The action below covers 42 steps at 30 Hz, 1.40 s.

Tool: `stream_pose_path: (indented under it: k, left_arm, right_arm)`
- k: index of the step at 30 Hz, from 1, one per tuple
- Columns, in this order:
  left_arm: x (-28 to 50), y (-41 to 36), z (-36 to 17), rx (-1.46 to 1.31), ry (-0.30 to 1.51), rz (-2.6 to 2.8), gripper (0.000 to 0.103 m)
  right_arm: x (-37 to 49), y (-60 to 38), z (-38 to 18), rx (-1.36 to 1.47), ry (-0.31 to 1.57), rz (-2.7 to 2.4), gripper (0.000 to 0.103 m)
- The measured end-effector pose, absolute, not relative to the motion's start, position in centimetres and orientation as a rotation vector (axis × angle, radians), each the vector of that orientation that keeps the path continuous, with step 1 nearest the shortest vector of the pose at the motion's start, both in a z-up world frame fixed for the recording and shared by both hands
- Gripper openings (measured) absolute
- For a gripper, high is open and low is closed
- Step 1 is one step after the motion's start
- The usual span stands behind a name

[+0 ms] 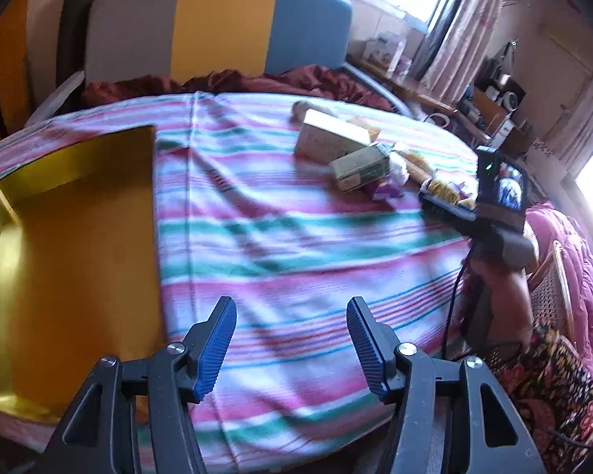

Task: Organize objects
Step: 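Grasp the yellow knitted sponge with the right tool while the left grasps the green box, then carry the green box with the left tool and the knitted sponge with the right into the tray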

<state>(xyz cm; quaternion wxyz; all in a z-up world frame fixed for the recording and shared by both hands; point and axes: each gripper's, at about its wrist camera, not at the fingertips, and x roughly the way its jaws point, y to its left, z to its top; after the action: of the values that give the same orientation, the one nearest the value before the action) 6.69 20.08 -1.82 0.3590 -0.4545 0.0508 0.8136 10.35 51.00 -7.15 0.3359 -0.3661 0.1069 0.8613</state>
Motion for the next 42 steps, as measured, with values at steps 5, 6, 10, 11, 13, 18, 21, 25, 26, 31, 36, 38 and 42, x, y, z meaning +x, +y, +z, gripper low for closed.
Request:
stream_pose_path:
  k: [5, 6, 10, 11, 13, 18, 21, 25, 26, 31, 36, 38, 42]
  left_arm:
    - [5.6, 22.1, -1.6, -1.178, 0.097, 2.067, 0.059]
    - [5.3, 22.8, -1.5, -1.172, 0.107, 2.063, 0.059]
    - [4.8, 25.9, -1.5, -1.103, 0.240, 2.082, 0.059]
    - [4.5, 26.6, -1.5, -1.094, 0.261, 2.079, 0.060]
    - [3.6, 28.5, -1.8, -1.079, 0.272, 2.054, 0.064]
    - [0.3, 31.4, -2.6, -1.123, 0.080, 2.014, 0.078]
    - [-1.0, 32.8, -2.8, -1.120, -0.019, 2.015, 0.084]
    - [-2.3, 35.1, -3.2, -1.107, -0.075, 2.009, 0.087]
    - [-2.5, 35.5, -3.3, -1.093, -0.076, 2.007, 0.088]
    - [-3.0, 38.1, -3.9, -0.991, 0.073, 2.026, 0.091]
    - [-3.9, 39.6, -5.6, -1.044, 0.157, 1.976, 0.091]
    - [-4.1, 39.5, -6.4, -1.083, 0.164, 1.975, 0.089]
    - [-4.1, 37.9, -7.4, -1.092, 0.130, 1.945, 0.077]
  right_arm:
    - [10.3, 49.6, -7.1, -0.935, 0.165, 2.216, 0.051]
    - [10.3, 49.3, -7.0, -0.931, 0.145, 2.214, 0.050]
    - [10.3, 48.7, -6.9, -0.919, 0.111, 2.220, 0.046]
    - [10.3, 48.6, -7.0, -0.919, 0.109, 2.220, 0.046]
    - [10.3, 48.6, -7.0, -0.919, 0.107, 2.222, 0.046]
    - [10.5, 48.5, -7.1, -0.911, 0.112, 2.227, 0.046]
    - [10.6, 48.6, -7.2, -0.910, 0.124, 2.228, 0.046]
    - [10.6, 48.7, -7.3, -0.912, 0.133, 2.230, 0.047]
    - [10.6, 48.7, -7.3, -0.912, 0.137, 2.232, 0.047]
    - [10.9, 49.1, -7.4, -0.908, 0.168, 2.239, 0.047]
    - [10.9, 49.2, -7.5, -0.911, 0.178, 2.240, 0.047]
    - [10.9, 49.2, -7.5, -0.913, 0.180, 2.240, 0.047]
    - [10.9, 49.2, -7.5, -0.912, 0.185, 2.242, 0.047]
